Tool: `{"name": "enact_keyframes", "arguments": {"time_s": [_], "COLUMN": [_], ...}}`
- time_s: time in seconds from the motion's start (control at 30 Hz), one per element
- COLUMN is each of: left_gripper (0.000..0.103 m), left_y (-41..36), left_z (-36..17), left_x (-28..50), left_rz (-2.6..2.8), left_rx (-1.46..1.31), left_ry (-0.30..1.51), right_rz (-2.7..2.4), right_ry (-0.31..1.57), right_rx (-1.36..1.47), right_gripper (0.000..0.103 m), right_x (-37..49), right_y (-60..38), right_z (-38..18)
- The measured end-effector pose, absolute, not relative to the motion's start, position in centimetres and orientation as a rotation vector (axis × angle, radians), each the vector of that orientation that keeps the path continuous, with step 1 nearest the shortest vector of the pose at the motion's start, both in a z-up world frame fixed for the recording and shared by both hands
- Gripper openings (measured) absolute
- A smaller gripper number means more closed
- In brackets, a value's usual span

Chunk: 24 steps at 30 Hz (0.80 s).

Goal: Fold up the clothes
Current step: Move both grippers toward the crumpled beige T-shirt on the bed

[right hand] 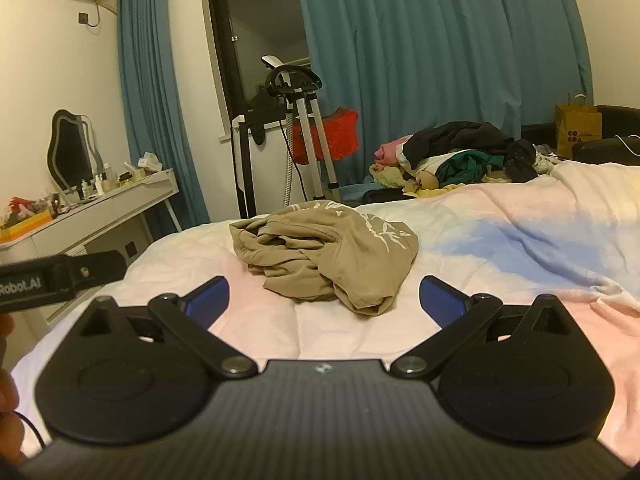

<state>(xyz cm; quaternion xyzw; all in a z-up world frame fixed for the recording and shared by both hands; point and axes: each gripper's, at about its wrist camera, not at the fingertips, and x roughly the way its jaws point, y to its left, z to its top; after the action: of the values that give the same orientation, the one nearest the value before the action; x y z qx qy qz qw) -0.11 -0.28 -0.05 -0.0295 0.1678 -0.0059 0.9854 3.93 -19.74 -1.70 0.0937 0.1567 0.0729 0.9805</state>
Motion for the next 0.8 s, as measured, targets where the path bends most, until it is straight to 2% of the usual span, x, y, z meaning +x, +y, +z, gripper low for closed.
{"name": "enact_keyframes", "arguments": {"time_s": [0.33,0.67,0.8], "left_gripper": [0.103,0.103,0.103], "left_y": [-1.4,-0.8,-1.0], "left_z": [-0.3,-0.8,-1.0], "left_x": [-0.5,0.5,0.4], "left_rz": [-0.012,-0.032,-0.048], "left_rx": [-0.006,-0.048,-0.051], "left_ry": [0.332,0.375,0.382], "right_rz": [0.137,0.136,0.118], "right_ry": [0.299,0.169,0.191], "right_rx": [0.188,0.207,0.18], "right_gripper": [0.103,0.103,0.103], "right_x": [3.7,3.1,3.1], "right_y": [-20.0,-19.7,-19.6], "right_z": [-1.7,-2.5,-2.4]}}
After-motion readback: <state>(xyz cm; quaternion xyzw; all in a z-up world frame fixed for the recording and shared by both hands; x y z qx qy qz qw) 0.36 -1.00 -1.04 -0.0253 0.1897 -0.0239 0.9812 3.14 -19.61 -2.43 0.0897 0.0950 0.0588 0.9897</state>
